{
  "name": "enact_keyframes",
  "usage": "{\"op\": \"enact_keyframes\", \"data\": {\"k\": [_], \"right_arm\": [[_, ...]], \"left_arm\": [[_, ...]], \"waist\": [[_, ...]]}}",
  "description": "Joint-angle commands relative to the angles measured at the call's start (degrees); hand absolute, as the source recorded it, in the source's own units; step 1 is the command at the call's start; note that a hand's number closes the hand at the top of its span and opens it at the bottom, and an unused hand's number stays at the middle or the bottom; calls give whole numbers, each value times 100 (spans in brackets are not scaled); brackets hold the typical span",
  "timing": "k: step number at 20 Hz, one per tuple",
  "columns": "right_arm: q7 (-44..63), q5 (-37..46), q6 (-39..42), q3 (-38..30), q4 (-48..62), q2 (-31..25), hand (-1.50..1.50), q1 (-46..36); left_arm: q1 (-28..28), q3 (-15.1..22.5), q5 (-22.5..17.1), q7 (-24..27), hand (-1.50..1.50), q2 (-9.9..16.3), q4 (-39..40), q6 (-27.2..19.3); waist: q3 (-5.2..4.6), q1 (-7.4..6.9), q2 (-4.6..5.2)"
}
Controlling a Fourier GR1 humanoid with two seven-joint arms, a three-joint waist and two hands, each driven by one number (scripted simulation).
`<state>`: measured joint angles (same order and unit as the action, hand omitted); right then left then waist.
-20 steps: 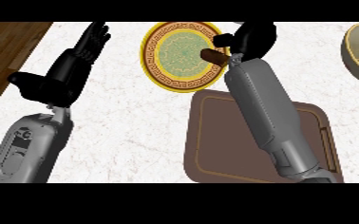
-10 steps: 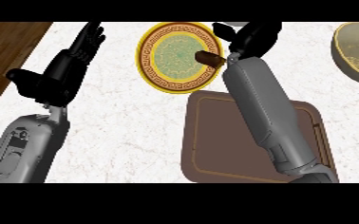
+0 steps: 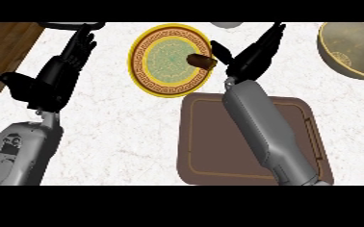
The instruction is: Pick the sweet potato from the tray and place it in the plate
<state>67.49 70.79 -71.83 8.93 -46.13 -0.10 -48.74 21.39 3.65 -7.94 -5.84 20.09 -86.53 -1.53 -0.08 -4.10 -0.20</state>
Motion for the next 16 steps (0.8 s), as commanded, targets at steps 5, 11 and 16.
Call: {"op": "enact_keyframes", "data": {"k": [5, 11, 16], "right_arm": [[1106, 266, -467, 991, -933, 10, -150, 1001], [1272, 656, -245, 1560, -2004, 10, -150, 2076], [1470, 1493, 122, 1655, -3039, 10, -150, 3158]], "left_arm": [[-239, -269, -110, -43, 0, 199, -187, 69], [-476, -233, 43, 212, 0, 39, -45, -69], [-647, -297, 47, 38, 0, 163, -356, -59]], "waist": [[-1, 261, -119], [-5, 449, -116], [-2, 526, -114]]}}
